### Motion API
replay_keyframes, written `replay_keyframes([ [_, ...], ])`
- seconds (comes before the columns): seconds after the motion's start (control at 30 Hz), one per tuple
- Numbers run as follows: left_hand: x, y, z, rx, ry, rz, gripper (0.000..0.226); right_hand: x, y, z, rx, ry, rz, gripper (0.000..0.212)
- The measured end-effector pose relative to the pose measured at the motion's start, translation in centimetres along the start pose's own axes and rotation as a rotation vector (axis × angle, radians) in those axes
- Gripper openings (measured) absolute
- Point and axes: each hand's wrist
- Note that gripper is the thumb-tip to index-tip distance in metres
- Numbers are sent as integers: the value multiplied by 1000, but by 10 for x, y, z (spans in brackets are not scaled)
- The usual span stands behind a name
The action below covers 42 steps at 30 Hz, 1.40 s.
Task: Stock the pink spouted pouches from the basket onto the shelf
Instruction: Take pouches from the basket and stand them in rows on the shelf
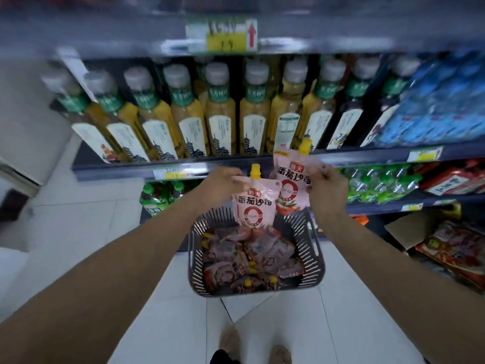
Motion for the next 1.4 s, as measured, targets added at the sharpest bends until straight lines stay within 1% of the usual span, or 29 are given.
replay_keyframes([
  [0.07,-32,15,22,-20,17,-47,16,39,10,-1,10,-23,95,31],
  [0.13,-67,34,40,-33,11,-105,11,78,17,-2,22,-41,186,25],
  [0.2,-100,51,58,-51,14,-166,9,116,24,-4,31,-86,236,19],
  [0.27,-130,66,77,-57,-13,-223,8,151,30,-5,31,-120,305,18],
  [0.37,-167,86,103,-106,13,-310,17,201,39,-9,9,-165,413,25],
  [0.43,-187,97,120,-157,18,-375,20,230,42,-12,3,-189,465,22],
  [0.5,-207,108,133,-210,8,-425,17,254,43,-13,-16,-203,520,16],
  [0.63,-239,122,158,-330,55,-504,5,297,37,-16,-30,-234,595,28],
  [0.67,-246,123,164,-366,71,-517,9,307,36,-17,-26,-230,609,30],
  [0.73,-260,122,175,-447,76,-535,25,323,30,-21,-19,-220,618,32],
  [0.8,-272,120,183,-530,99,-548,24,336,21,-24,-13,-205,600,31],
  [0.87,-284,116,191,-601,149,-574,12,347,12,-29,-15,-186,588,28],
  [0.97,-295,97,197,-705,70,-559,24,359,-5,-34,20,-163,570,23],
  [1.03,-301,79,198,-719,54,-523,22,363,-20,-37,47,-137,560,21],
  [1.1,-304,61,199,-714,70,-490,10,366,-38,-40,66,-116,554,22],
  [1.13,-305,53,199,-718,78,-472,9,367,-48,-42,71,-113,551,22],
  [1.2,-303,36,201,-733,118,-431,23,367,-67,-47,81,-103,539,29],
  [1.23,-301,29,201,-735,142,-413,24,366,-75,-49,90,-96,530,32],
  [1.27,-298,22,201,-735,161,-395,23,364,-83,-52,98,-98,531,33],
  [1.33,-291,9,202,-736,200,-373,13,360,-96,-60,111,-97,533,35],
  [1.4,-286,1,206,-755,246,-367,13,356,-108,-70,125,-92,514,31],
])
Point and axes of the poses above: each hand's wrist, its own y-axis away from the middle knuckle, its own z-axis out of the back of the hand, x = y × z, and after that the axes turned 4 degrees about -y, right-handed
